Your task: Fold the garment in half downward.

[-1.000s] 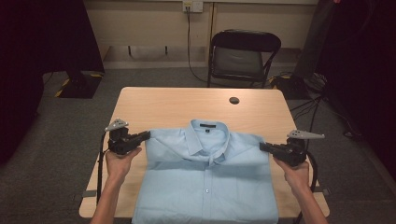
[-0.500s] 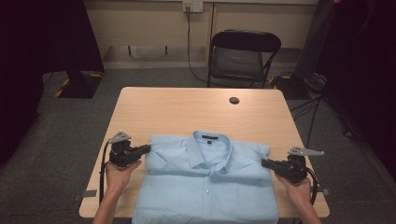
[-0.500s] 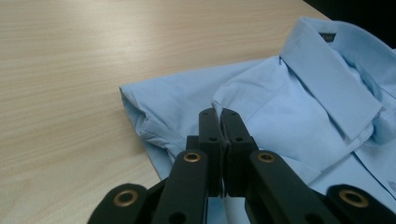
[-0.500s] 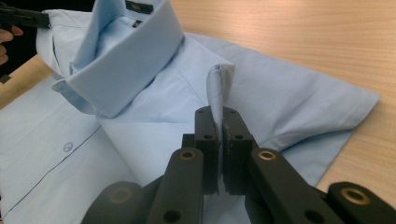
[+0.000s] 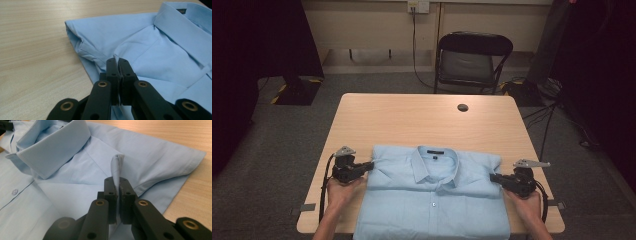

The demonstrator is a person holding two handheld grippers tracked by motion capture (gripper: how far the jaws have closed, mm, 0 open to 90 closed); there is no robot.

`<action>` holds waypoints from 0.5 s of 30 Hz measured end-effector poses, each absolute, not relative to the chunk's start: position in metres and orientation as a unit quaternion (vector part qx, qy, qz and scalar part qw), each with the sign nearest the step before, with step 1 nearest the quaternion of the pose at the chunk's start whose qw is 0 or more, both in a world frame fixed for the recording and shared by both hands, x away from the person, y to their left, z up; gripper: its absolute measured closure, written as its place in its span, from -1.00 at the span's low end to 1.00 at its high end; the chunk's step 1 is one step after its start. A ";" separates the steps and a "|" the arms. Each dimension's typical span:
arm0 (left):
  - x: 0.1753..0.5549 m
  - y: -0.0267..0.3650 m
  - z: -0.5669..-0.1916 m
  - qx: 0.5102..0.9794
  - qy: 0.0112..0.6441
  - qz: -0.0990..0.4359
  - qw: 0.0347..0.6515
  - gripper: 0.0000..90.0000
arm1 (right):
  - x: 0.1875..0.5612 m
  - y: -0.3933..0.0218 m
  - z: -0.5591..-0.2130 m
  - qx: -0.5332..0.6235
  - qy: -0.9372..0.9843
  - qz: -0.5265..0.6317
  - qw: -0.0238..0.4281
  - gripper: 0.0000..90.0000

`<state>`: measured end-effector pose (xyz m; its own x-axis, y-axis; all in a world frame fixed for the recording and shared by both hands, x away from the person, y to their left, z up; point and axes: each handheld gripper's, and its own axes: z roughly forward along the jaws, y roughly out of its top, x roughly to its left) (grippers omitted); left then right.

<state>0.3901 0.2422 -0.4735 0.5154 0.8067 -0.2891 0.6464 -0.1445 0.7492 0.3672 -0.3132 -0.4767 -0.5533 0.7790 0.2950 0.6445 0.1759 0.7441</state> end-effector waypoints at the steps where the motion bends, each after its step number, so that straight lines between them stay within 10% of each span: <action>1: 0.390 0.242 -0.474 0.748 0.485 0.092 0.444 0.96 | 0.369 -0.313 -0.477 0.469 0.761 0.441 0.075 0.92; 6: 0.392 0.241 -0.480 0.750 0.491 0.090 0.433 0.89 | 0.371 -0.312 -0.481 0.473 0.766 0.428 0.078 0.85; 15: 0.382 0.256 -0.464 0.713 0.494 0.100 0.487 0.08 | 0.357 -0.325 -0.461 0.477 0.718 0.491 0.122 -0.03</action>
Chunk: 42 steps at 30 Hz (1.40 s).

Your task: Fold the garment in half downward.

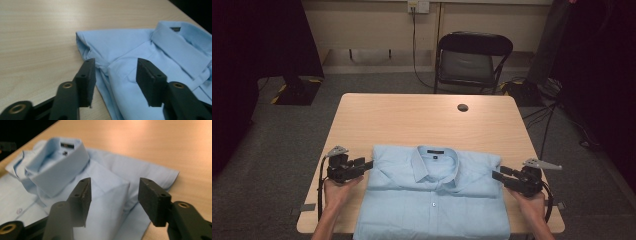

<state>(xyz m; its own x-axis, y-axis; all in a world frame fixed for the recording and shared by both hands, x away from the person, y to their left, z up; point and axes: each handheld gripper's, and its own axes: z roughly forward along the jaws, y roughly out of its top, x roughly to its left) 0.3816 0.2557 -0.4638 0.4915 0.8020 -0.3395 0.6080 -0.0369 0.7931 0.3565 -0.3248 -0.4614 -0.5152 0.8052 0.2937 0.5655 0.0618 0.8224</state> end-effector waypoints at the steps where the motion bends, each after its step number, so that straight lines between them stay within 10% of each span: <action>1: 0.380 0.255 -0.462 0.715 0.484 0.101 0.495 0.08 | 0.354 -0.325 -0.457 0.474 0.714 0.499 0.126 -0.03; 18: 0.378 0.210 -0.490 0.795 0.442 0.080 0.408 0.22 | 0.363 -0.279 -0.489 0.461 0.785 0.406 0.077 0.08; 42: 0.386 0.209 -0.494 0.775 0.461 0.094 0.422 0.29 | 0.415 -0.280 -0.491 0.461 0.782 0.411 0.087 0.10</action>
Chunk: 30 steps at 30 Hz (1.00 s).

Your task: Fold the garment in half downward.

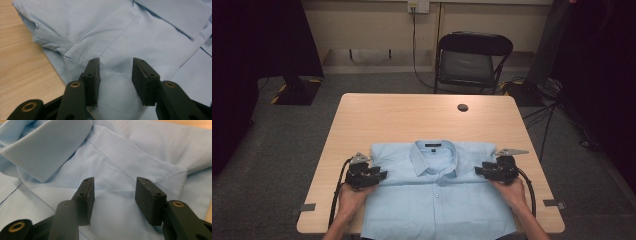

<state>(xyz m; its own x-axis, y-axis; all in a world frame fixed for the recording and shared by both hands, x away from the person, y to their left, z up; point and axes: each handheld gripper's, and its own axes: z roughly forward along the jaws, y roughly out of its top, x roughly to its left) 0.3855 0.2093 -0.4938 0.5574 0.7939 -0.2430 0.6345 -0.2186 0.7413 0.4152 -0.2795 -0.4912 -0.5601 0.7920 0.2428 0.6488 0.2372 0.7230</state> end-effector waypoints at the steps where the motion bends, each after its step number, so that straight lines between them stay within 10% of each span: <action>1: 0.387 0.209 -0.494 0.775 0.460 0.096 0.421 0.29 | 0.418 -0.279 -0.491 0.461 0.781 0.412 0.088 0.10; 30: 0.440 0.205 -0.497 0.749 0.491 0.123 0.428 0.22 | 0.462 -0.275 -0.493 0.487 0.760 0.421 0.093 0.10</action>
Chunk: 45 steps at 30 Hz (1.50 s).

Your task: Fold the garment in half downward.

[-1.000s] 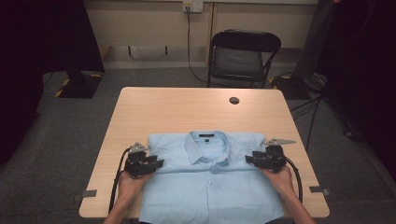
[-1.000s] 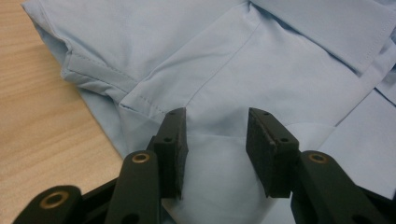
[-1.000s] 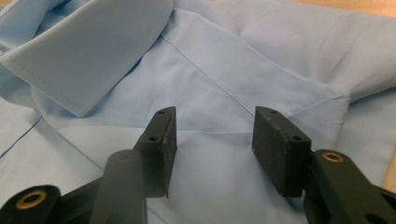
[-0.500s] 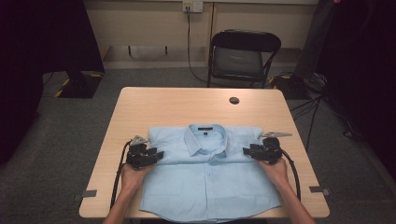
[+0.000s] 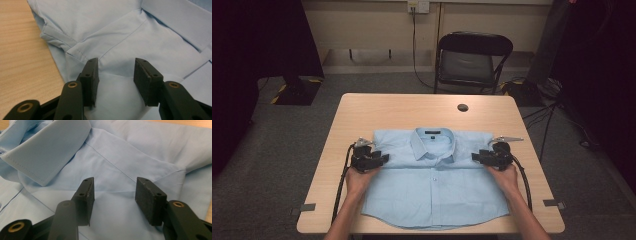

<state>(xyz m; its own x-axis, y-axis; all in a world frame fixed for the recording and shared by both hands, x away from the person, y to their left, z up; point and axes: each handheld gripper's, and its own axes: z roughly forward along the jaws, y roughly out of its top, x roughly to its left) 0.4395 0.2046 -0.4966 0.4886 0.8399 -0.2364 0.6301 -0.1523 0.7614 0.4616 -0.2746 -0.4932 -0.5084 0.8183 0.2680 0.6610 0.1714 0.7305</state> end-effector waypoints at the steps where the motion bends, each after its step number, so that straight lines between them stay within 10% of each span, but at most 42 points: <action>1: 0.441 0.204 -0.496 0.750 0.490 0.124 0.426 0.22 | 0.462 -0.275 -0.493 0.487 0.759 0.421 0.094 0.09; 24: 0.480 0.155 -0.409 0.720 0.455 0.103 0.514 0.18 | 0.498 -0.252 -0.387 0.429 0.736 0.512 0.109 0.07; 45: 0.549 0.112 -0.460 0.730 0.489 0.063 0.473 0.19 | 0.542 -0.199 -0.449 0.451 0.771 0.447 0.055 0.47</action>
